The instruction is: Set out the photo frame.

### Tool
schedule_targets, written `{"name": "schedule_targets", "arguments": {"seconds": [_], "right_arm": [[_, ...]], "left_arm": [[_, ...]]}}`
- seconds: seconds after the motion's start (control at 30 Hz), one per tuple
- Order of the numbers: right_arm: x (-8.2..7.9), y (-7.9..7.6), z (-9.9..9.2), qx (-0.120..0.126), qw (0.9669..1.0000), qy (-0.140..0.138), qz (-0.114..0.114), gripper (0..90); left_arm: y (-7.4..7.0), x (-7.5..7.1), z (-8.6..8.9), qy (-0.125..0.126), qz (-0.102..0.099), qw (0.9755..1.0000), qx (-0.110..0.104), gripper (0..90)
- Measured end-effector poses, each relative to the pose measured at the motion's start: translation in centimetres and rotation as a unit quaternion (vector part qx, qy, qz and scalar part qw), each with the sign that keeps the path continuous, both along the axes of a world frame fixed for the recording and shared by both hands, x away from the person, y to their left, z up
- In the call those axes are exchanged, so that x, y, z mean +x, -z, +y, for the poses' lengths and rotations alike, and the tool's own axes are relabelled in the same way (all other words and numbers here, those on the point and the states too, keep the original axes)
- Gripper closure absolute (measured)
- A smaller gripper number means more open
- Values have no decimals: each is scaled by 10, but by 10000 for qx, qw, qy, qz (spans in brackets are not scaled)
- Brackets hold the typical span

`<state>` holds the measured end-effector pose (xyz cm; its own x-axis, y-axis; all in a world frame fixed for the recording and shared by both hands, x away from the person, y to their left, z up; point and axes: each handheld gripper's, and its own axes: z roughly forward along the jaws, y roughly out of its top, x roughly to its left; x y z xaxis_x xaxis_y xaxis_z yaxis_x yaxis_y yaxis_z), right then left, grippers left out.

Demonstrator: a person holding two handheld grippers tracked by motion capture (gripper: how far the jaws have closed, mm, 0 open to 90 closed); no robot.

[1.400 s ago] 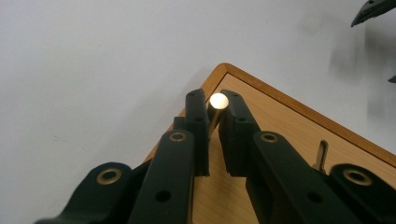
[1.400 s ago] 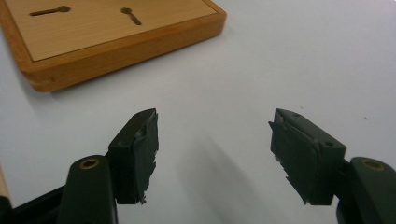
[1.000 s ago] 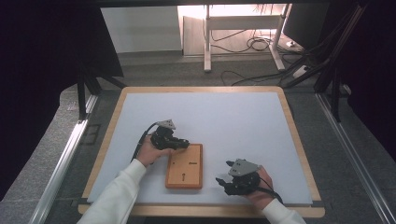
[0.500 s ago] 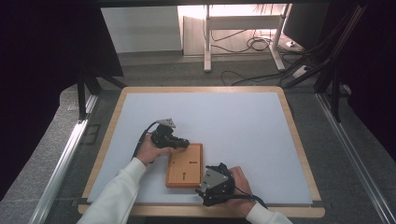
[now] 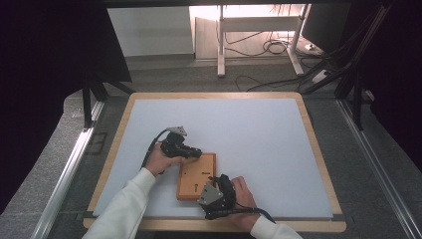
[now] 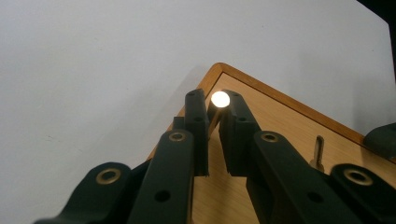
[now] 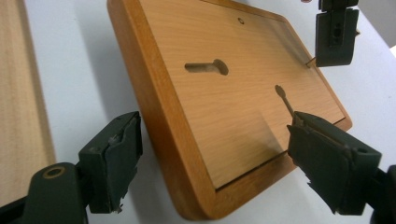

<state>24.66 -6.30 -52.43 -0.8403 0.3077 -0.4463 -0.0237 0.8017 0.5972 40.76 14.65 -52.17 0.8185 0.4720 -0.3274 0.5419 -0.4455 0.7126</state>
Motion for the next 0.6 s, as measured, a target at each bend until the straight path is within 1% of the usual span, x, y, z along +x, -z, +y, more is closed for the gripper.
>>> {"name": "schedule_targets", "arguments": {"seconds": [0.07,0.13,0.17,0.23,0.33,0.37,0.43,0.5,0.53,0.6], "right_arm": [[-1,1,3,-72,9998,14,-163,190],[-1,1,4,-79,9998,30,-163,194],[-1,2,5,-95,9997,47,-239,198],[-1,3,6,-152,9995,30,-281,202],[-1,4,7,-174,9993,38,-343,211],[-2,5,8,-171,9986,43,-498,227],[-3,5,9,-189,9984,29,-536,235],[-3,4,9,-190,9983,13,-551,263],[-4,4,9,-182,9984,-32,-542,295],[-4,3,9,-171,9982,-55,-568,313]], "left_arm": [[0,0,0,-2,5,10000,-5,824],[0,1,1,-14,42,10000,-27,825],[1,1,1,-13,51,10000,-32,825],[1,0,1,-11,37,10000,-23,824],[0,0,0,-37,-15,10000,1,828],[0,0,0,-35,-11,10000,1,831],[1,0,1,-49,5,10000,-26,831],[1,-1,0,-74,-25,10000,-7,835],[1,-1,0,-81,-39,10000,5,838],[1,-1,0,-104,-47,9999,1,841]]}}
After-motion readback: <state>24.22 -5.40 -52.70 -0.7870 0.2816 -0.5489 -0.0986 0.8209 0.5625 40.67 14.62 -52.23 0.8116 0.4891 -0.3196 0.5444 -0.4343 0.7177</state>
